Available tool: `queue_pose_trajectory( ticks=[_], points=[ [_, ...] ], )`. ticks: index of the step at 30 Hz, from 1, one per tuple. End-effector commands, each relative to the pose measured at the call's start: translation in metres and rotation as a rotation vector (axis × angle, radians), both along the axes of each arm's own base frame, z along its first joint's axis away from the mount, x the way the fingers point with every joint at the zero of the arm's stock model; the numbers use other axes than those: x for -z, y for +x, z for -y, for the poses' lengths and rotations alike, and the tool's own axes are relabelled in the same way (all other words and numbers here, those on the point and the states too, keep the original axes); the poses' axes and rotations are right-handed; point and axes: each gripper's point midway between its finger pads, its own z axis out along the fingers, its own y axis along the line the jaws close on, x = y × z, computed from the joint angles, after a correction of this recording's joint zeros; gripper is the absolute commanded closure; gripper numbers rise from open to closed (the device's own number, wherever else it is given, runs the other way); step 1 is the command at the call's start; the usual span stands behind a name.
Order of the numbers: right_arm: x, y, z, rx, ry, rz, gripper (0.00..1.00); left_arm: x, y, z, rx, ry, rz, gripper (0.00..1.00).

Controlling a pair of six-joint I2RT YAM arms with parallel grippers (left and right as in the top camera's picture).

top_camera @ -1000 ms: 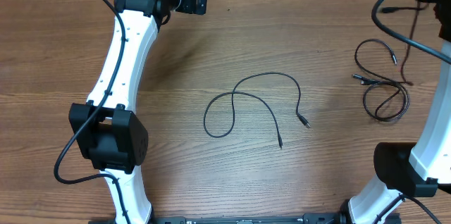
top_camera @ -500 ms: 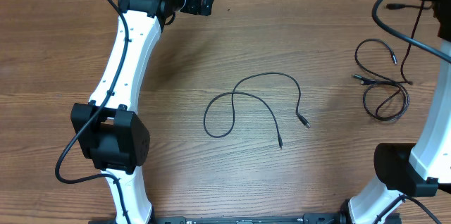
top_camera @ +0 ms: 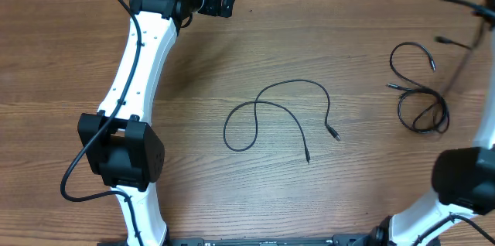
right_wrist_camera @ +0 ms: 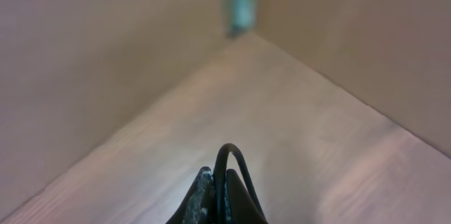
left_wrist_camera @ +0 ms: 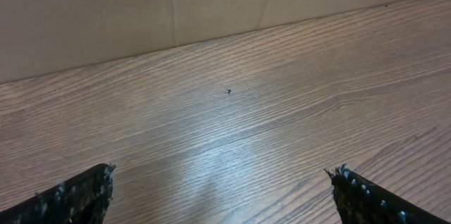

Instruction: Untangle cables

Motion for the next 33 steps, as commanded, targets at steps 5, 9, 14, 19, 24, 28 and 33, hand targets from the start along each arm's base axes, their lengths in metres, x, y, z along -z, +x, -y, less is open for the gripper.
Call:
queue_pose_trajectory(
  ticks=[5, 9, 14, 19, 24, 28, 33],
  points=[
    [0.051, -0.049, 0.105, 0.212, 0.124, -0.034, 0.96, -0.002, -0.003, 0.007, 0.017, -0.016, -0.013, 0.01],
    [0.097, -0.051, 0.128, 0.209, 0.179, -0.107, 0.96, -0.001, -0.003, 0.007, 0.017, -0.015, -0.015, 0.00],
    [0.149, -0.040, 0.143, 0.205, 0.202, -0.180, 0.96, -0.001, -0.003, 0.007, 0.000, -0.032, -0.025, 0.01],
    [0.183, -0.035, 0.147, 0.206, 0.230, -0.224, 0.96, -0.001, -0.003, 0.007, -0.026, -0.057, -0.039, 0.01],
    [0.187, -0.035, 0.147, 0.206, 0.231, -0.227, 0.37, -0.001, -0.003, 0.007, -0.031, -0.062, -0.041, 0.01],
    [0.173, -0.036, 0.145, 0.205, 0.227, -0.219, 0.00, -0.001, -0.003, 0.007, -0.031, -0.061, -0.040, 0.00],
    [0.116, -0.038, 0.136, 0.192, 0.185, -0.149, 0.00, -0.002, -0.001, 0.005, -0.035, -0.060, -0.033, 0.00]
  ],
)
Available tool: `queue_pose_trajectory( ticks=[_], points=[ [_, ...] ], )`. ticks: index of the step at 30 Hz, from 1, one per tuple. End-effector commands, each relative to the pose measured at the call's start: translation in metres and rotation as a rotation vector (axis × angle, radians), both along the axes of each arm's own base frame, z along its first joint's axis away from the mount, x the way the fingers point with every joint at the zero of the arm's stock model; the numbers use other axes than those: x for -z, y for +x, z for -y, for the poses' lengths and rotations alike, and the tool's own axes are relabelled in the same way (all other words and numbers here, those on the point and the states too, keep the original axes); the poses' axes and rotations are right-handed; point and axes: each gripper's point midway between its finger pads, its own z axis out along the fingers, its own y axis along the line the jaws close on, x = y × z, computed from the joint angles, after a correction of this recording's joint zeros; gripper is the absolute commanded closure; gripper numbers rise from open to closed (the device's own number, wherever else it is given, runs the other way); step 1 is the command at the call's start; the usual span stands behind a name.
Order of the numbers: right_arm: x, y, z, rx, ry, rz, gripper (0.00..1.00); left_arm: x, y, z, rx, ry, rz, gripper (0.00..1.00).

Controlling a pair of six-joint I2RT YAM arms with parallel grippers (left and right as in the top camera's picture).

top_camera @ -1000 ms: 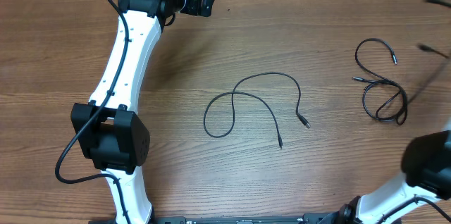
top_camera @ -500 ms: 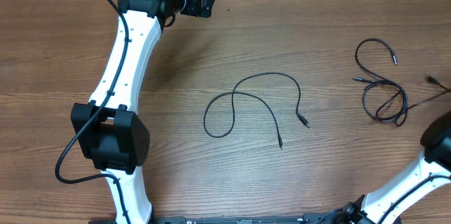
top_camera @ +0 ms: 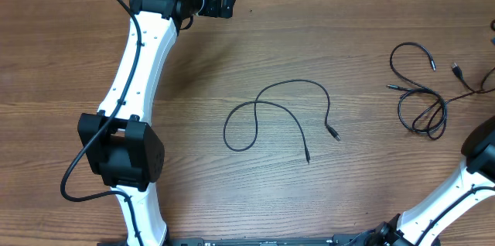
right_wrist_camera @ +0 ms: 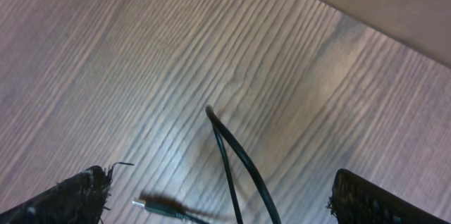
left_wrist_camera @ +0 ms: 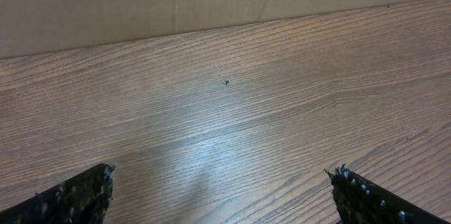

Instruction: Untangle cables

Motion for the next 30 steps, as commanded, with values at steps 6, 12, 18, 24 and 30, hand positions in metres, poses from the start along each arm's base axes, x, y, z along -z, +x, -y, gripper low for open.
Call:
queue_pose_trajectory(
  ticks=[6, 12, 18, 24, 30],
  points=[
    [-0.144, 0.006, -0.064, -0.130, -0.053, 0.226, 0.00, -0.008, 0.004, 0.006, 0.020, -0.010, 0.026, 0.00],
    [-0.140, 0.003, -0.181, -0.304, 0.172, 0.146, 0.00, -0.005, 0.010, -0.014, -0.063, 0.074, 0.042, 0.01],
    [-0.115, -0.018, -0.257, -0.256, 0.315, -0.017, 0.00, -0.004, 0.013, -0.030, -0.102, 0.135, 0.050, 0.00],
    [-0.093, -0.022, -0.292, -0.086, 0.336, -0.060, 0.00, 0.000, 0.012, -0.050, -0.134, 0.143, 0.026, 0.00],
    [-0.046, -0.019, -0.305, 0.087, 0.413, -0.061, 0.00, 0.001, 0.014, -0.061, -0.141, 0.152, 0.027, 0.00]
  ],
)
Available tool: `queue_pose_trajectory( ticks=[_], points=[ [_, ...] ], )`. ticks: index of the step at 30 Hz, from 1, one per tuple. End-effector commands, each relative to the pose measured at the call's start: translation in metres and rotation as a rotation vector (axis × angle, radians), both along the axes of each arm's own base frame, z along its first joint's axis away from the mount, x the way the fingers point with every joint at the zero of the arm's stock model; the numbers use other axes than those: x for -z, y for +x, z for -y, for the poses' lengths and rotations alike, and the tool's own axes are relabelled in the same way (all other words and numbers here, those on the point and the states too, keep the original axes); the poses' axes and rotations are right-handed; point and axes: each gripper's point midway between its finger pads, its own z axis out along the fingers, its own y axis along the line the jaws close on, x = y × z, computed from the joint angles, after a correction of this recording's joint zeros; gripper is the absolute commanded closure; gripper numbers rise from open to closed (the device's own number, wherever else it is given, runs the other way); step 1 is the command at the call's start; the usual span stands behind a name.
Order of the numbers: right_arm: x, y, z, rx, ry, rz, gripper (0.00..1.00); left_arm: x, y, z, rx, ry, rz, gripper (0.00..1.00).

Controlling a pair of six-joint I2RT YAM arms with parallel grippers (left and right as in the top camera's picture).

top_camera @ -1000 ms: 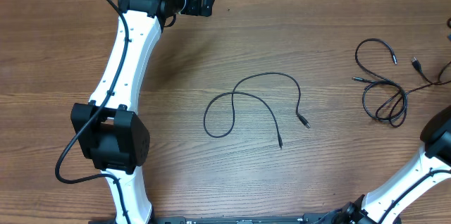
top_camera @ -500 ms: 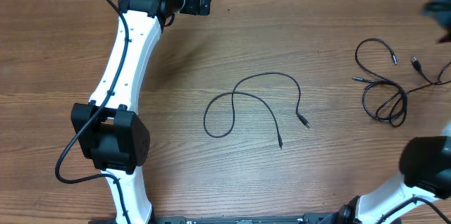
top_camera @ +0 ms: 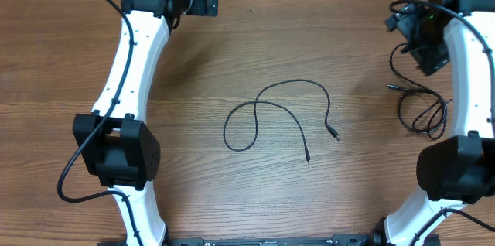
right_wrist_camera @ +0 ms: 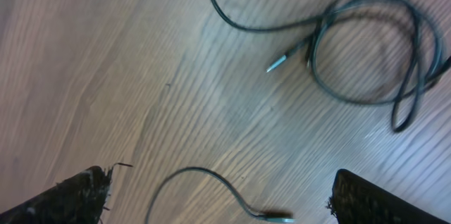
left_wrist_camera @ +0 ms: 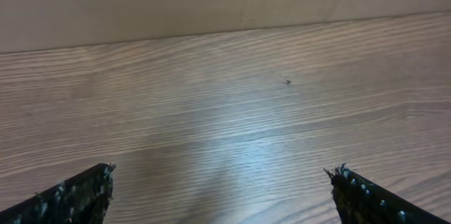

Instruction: Untangle cables

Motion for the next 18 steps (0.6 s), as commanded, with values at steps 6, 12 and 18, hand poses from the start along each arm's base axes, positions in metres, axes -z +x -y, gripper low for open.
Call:
queue_pose_trajectory(
  ticks=[6, 12, 18],
  points=[
    [0.081, 0.012, -0.003, 0.322, 0.104, 0.023, 0.00, -0.005, 0.006, -0.013, 0.003, 0.038, 0.023, 0.01],
    [0.114, 0.004, 0.026, 0.494, 0.079, 0.022, 0.00, -0.005, 0.006, -0.012, 0.005, 0.035, 0.023, 0.00],
    [0.139, -0.022, 0.069, 0.598, 0.064, -0.050, 0.00, -0.005, 0.006, -0.012, 0.008, 0.033, 0.023, 0.00]
  ],
)
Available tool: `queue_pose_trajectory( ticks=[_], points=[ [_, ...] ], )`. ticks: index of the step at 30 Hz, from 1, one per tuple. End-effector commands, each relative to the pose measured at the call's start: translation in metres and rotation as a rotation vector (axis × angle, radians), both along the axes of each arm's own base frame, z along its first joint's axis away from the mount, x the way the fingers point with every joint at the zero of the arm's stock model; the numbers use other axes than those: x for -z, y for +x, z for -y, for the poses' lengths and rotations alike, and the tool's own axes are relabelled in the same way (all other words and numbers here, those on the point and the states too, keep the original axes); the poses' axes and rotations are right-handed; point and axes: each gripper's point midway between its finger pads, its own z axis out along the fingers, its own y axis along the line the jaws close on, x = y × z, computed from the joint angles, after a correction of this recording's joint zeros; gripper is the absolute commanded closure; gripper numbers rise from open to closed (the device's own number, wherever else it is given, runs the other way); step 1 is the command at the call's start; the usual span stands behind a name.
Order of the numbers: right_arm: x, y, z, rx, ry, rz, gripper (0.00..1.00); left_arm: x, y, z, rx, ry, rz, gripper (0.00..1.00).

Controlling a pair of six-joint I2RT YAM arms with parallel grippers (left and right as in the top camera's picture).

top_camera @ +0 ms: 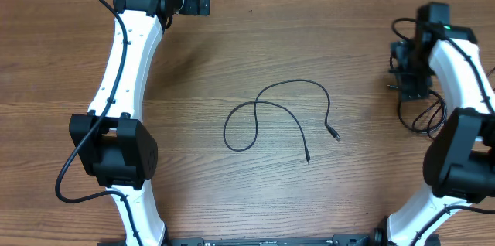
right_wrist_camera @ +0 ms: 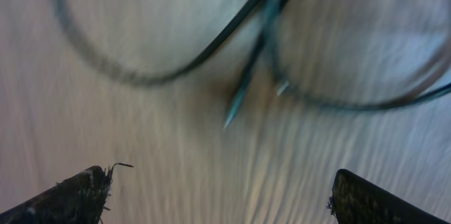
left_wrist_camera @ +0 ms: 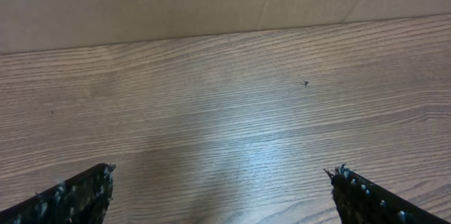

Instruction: Untangle cables

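Note:
A single black cable (top_camera: 267, 107) lies mid-table, with a loop at its left and both plug ends at the right. A tangle of black cables (top_camera: 424, 113) lies at the right edge. My right gripper (top_camera: 410, 76) hangs over the tangle's upper part and hides some of it. In the right wrist view the right gripper (right_wrist_camera: 222, 189) is open, and blurred cable loops (right_wrist_camera: 211, 44) and a plug tip (right_wrist_camera: 235, 106) lie ahead of it. My left gripper is at the far left back; the left wrist view shows the left gripper (left_wrist_camera: 222, 189) open over bare wood.
A cardboard wall runs along the table's back edge, just ahead of the left gripper. The wooden table (top_camera: 348, 192) carries nothing else in view.
My right gripper has moved down and toward the front, from above the tangle's top loop to close over the cables. The left arm has shifted slightly left. Both grippers stay open.
My right gripper was shut on a cable, pulled toward the back right corner. Then it was open, and that cable's end lay beside the tangle. Later it was back above the tangle, and now it sits low over it. The middle cable has not moved.

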Motion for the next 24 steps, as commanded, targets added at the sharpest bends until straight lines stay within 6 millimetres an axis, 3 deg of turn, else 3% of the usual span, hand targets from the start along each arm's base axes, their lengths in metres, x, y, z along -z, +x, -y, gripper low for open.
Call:
queue_pose_trajectory(
  ticks=[1, 9, 12, 17, 24],
  points=[
    [0.013, -0.017, 0.035, 0.104, -0.022, -0.043, 0.00, -0.006, 0.004, 0.002, 0.019, 0.012, 0.022, 0.00],
    [0.015, -0.050, 0.099, 0.180, -0.058, -0.081, 0.00, -0.006, 0.003, 0.008, 0.038, -0.019, 0.018, 0.00],
    [0.015, -0.058, 0.112, 0.179, -0.061, -0.088, 0.00, -0.007, 0.002, 0.013, 0.055, -0.040, 0.015, 0.00],
    [0.018, -0.067, 0.121, 0.187, -0.064, -0.107, 0.00, -0.007, 0.002, 0.014, 0.036, -0.070, 0.009, 0.00],
    [0.021, -0.066, 0.115, 0.176, -0.052, -0.117, 0.00, -0.007, 0.002, 0.014, 0.011, -0.097, 0.002, 0.00]
  ],
)
